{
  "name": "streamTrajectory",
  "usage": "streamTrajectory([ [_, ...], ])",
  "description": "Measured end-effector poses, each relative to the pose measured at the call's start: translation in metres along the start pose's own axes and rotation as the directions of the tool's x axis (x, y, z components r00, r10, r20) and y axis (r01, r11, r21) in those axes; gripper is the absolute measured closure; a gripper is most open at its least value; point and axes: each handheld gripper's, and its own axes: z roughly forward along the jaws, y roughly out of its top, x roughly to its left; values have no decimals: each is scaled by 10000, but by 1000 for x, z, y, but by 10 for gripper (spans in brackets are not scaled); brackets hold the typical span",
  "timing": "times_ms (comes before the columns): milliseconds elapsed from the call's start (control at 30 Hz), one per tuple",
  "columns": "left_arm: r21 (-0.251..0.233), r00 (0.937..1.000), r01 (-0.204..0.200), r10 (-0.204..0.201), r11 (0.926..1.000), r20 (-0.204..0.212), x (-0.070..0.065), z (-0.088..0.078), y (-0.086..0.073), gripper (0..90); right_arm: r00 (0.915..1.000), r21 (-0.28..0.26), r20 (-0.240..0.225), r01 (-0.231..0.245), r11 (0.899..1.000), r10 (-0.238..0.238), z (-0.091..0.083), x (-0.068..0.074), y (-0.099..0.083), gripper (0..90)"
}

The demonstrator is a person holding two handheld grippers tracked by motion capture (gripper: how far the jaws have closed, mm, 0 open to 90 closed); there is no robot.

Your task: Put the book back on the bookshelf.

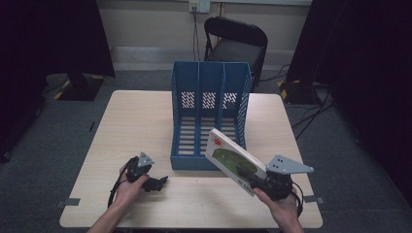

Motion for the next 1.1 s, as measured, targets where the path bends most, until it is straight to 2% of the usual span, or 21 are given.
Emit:
streamTrajectory([
  [267,23,10000,-42,42,10000,-29,0,0,0,0,9980,4,591,-225,9997,224,5,-10,5,770],
  [367,22,10000,-44,44,10000,-30,0,0,0,0,9950,-59,883,-468,9989,472,7,-16,7,770],
  [500,16,10000,-35,35,10000,-27,0,0,0,0,9892,9,1362,-552,9985,546,10,-22,12,770],
  [567,15,10000,-35,35,10000,-28,0,0,0,0,9827,36,1739,-648,9979,632,12,-24,14,770],
  [833,18,10000,-39,39,10000,-39,0,0,0,0,9563,-94,2615,-1328,9911,1307,25,-36,18,770],
  [867,20,10000,-34,34,10000,-35,0,0,0,0,9503,1,2875,-1246,9922,1193,29,-38,21,770],
  [933,21,10000,-34,34,10000,-36,0,0,0,0,9473,22,2975,-1251,9921,1188,31,-38,22,770],
  [967,17,10000,-33,33,10000,-32,0,0,0,0,9406,37,3154,-1335,9910,1255,35,-41,23,770],
  [1033,17,10000,-39,39,10000,-31,0,0,0,0,9373,16,3236,-1371,9906,1292,37,-42,23,770],
  [1100,16,10000,-39,39,10000,-32,0,0,0,0,9290,36,3445,-1453,9894,1352,43,-46,23,770],
])
